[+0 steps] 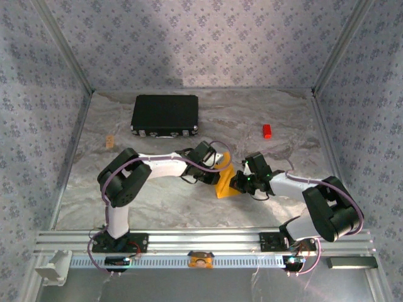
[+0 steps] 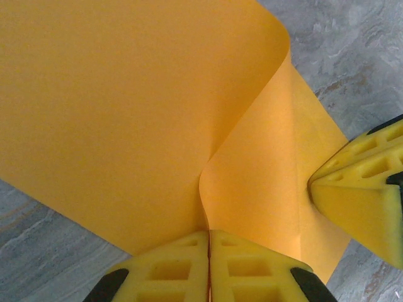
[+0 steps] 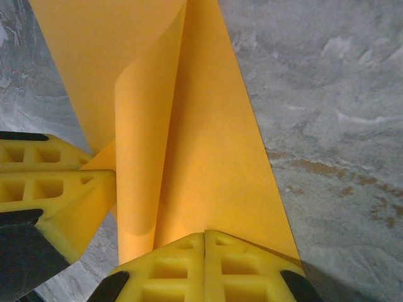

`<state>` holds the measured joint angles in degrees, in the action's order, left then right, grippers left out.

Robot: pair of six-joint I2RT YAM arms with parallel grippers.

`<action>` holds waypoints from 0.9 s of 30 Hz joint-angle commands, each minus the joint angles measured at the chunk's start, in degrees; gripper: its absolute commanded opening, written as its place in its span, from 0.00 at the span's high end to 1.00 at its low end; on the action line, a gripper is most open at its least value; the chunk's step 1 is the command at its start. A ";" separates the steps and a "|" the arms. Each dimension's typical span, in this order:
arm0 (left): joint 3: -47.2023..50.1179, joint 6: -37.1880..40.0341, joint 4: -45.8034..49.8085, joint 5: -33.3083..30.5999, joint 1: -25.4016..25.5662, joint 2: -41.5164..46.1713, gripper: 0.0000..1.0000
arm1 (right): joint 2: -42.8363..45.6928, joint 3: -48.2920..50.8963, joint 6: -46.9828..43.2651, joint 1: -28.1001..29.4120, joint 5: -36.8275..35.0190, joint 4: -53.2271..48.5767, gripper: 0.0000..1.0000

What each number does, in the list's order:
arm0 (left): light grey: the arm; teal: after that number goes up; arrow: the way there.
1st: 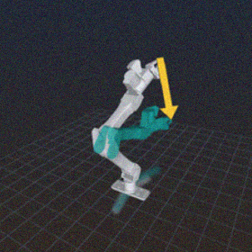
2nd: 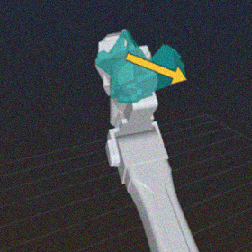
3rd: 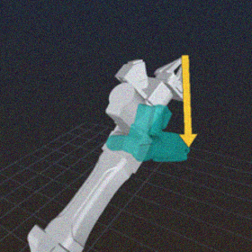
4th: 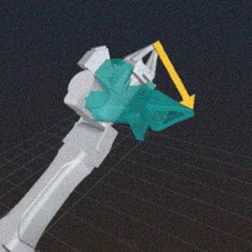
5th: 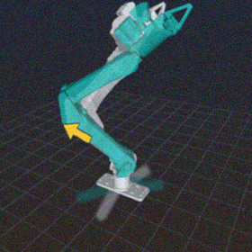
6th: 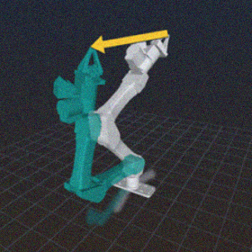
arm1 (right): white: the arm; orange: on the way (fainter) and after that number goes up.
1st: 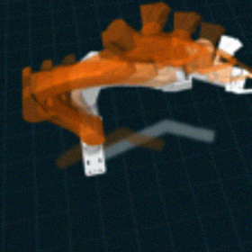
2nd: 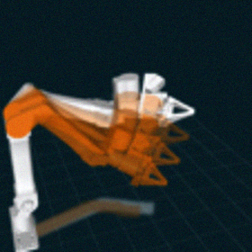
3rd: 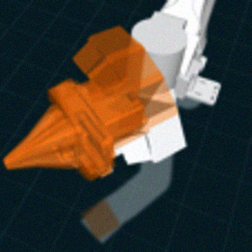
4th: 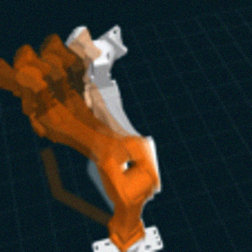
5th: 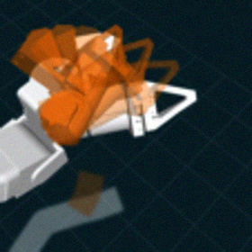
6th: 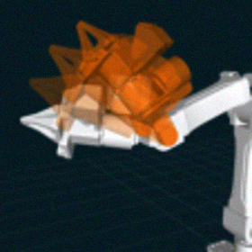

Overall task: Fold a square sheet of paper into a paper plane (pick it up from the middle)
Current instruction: Fold the triangle a second time at the center of the table.

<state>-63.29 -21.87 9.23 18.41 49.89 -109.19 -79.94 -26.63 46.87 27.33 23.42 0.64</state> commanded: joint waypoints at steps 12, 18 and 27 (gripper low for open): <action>-1.08 1.56 0.77 -0.06 -0.37 2.32 0.92 | -1.59 0.99 -1.26 -0.70 -2.24 -4.95 0.95; -1.72 1.86 1.00 -0.09 -0.40 1.74 0.92 | -1.62 1.07 -1.08 -0.67 -2.15 -4.49 0.95; -1.91 1.59 0.78 1.10 -0.32 2.49 0.93 | -1.66 1.06 -1.12 -0.77 -1.97 -4.51 0.95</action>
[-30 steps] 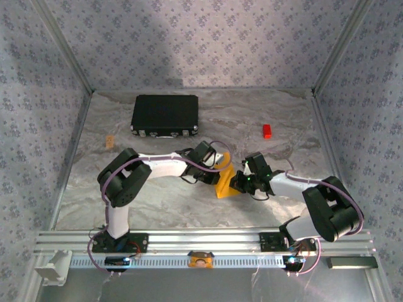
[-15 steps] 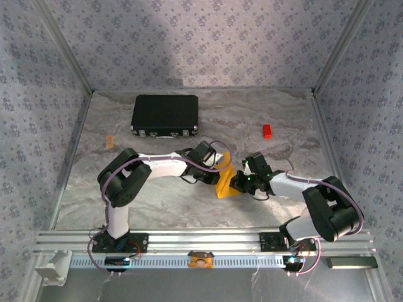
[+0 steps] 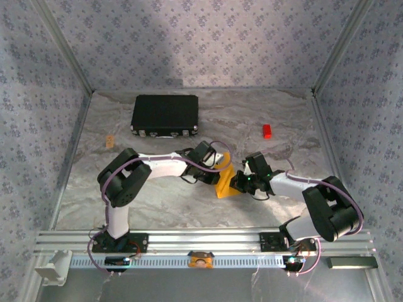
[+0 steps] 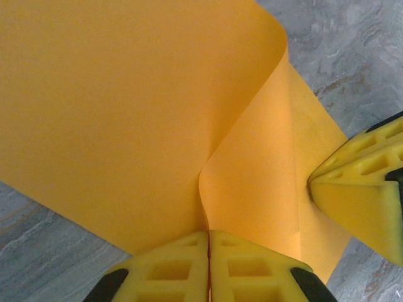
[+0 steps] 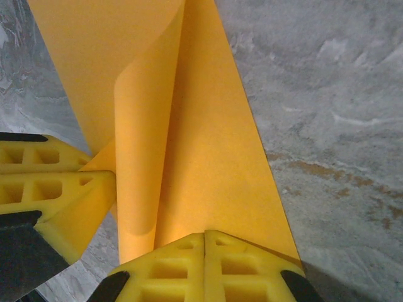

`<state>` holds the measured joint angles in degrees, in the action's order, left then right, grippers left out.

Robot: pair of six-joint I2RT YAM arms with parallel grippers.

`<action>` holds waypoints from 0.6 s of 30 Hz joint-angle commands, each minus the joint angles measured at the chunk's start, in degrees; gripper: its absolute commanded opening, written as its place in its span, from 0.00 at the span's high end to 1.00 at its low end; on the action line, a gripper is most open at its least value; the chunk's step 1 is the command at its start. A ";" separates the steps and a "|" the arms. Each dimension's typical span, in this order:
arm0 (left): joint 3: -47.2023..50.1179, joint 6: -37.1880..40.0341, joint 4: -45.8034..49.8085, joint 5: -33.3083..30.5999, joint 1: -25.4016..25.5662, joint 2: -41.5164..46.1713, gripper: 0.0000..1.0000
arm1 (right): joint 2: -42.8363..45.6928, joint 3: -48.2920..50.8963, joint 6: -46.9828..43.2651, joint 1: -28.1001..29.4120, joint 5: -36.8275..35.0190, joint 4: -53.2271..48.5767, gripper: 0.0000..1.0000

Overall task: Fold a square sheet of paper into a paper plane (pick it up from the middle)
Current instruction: Fold the triangle a second time at the center of the table.

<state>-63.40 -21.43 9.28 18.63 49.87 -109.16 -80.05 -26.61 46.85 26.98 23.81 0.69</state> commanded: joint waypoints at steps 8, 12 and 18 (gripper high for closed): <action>-2.12 0.45 1.63 1.17 -0.42 2.88 0.96 | -1.53 1.12 -1.00 -0.49 -2.45 -4.37 0.95; -2.26 0.86 2.31 0.55 -0.71 1.82 0.97 | -1.59 1.12 -0.97 -0.52 -2.33 -4.36 0.95; -2.07 0.84 1.97 0.42 -0.88 0.54 0.97 | -1.59 1.03 -1.08 -0.52 -2.20 -4.38 0.95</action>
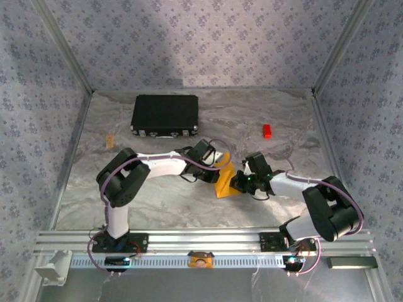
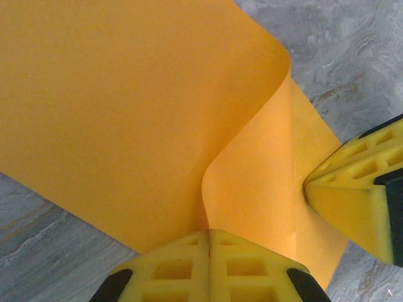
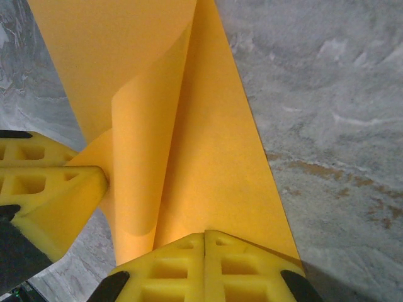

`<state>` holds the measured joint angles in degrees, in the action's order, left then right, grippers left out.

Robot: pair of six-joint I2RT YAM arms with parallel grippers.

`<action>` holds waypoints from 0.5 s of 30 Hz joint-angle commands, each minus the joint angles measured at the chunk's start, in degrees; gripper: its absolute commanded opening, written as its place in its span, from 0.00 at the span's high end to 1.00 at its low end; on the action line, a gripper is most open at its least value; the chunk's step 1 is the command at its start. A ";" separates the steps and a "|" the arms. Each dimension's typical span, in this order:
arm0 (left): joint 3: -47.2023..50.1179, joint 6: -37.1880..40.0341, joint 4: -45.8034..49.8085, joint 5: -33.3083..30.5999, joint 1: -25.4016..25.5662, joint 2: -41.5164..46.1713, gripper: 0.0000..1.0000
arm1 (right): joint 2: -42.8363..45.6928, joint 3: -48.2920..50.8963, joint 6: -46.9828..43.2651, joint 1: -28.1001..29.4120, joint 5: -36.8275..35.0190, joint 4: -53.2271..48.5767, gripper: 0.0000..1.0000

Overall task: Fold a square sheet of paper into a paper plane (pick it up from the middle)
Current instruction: Fold the triangle a second time at the center of the table.

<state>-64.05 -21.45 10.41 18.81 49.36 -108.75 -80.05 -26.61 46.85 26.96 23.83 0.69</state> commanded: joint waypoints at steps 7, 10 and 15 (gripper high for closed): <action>-1.61 0.88 0.01 1.48 -0.41 -1.03 0.97 | -1.57 1.03 -1.05 -0.43 -2.21 -4.40 0.95; -0.99 0.80 -0.68 1.93 -0.34 -0.34 0.96 | -1.53 1.27 -1.15 -0.46 -2.21 -4.38 0.95; -1.15 1.41 -0.43 2.28 -0.40 0.56 0.96 | -1.57 1.27 -1.09 -0.56 -2.13 -4.42 0.95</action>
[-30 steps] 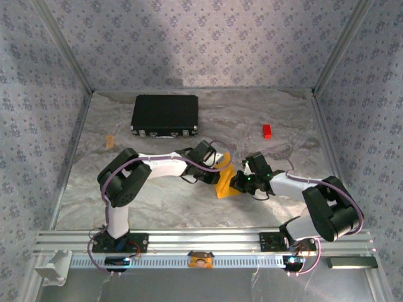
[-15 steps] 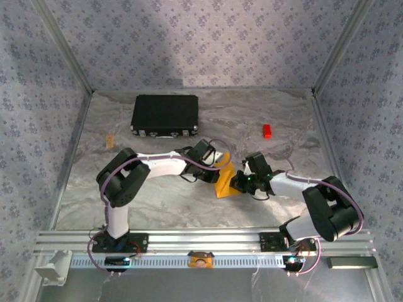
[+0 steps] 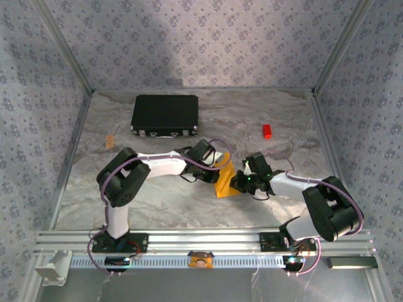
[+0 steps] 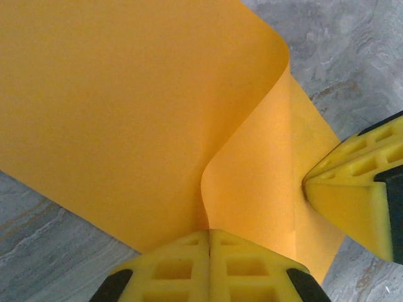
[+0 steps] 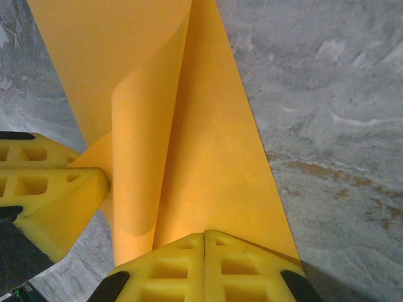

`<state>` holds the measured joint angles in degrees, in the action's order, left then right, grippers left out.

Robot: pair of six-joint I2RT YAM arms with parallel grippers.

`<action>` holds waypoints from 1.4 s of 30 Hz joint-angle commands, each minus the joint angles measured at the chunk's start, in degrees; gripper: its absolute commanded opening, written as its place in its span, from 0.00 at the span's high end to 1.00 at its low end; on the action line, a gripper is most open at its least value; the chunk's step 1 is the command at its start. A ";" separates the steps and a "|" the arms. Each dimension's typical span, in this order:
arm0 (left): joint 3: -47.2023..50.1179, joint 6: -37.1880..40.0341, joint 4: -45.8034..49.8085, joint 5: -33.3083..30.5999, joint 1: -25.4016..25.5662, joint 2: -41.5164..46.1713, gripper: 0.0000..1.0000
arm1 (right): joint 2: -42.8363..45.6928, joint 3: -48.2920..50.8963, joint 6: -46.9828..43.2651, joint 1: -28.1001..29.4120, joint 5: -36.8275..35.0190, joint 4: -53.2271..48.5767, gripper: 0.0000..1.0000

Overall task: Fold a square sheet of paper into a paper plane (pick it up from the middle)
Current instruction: Fold the triangle a second time at the center of the table.

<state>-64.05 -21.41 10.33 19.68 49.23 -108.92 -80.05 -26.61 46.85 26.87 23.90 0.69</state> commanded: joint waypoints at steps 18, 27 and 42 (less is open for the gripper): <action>-2.89 2.41 0.54 0.70 -0.10 -0.50 0.95 | -1.50 1.73 -1.22 -0.83 -2.01 -4.22 0.95; -1.53 1.83 0.98 0.19 -0.12 -1.20 0.95 | -1.30 1.79 -1.13 -0.93 -1.93 -4.38 0.95; -0.81 0.75 0.59 -1.13 -0.24 -1.25 0.98 | -1.24 1.83 -0.98 -0.96 -2.19 -4.29 0.95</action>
<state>-65.54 -20.25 10.46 19.86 49.21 -110.78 -80.05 -26.41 46.68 26.48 24.29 0.93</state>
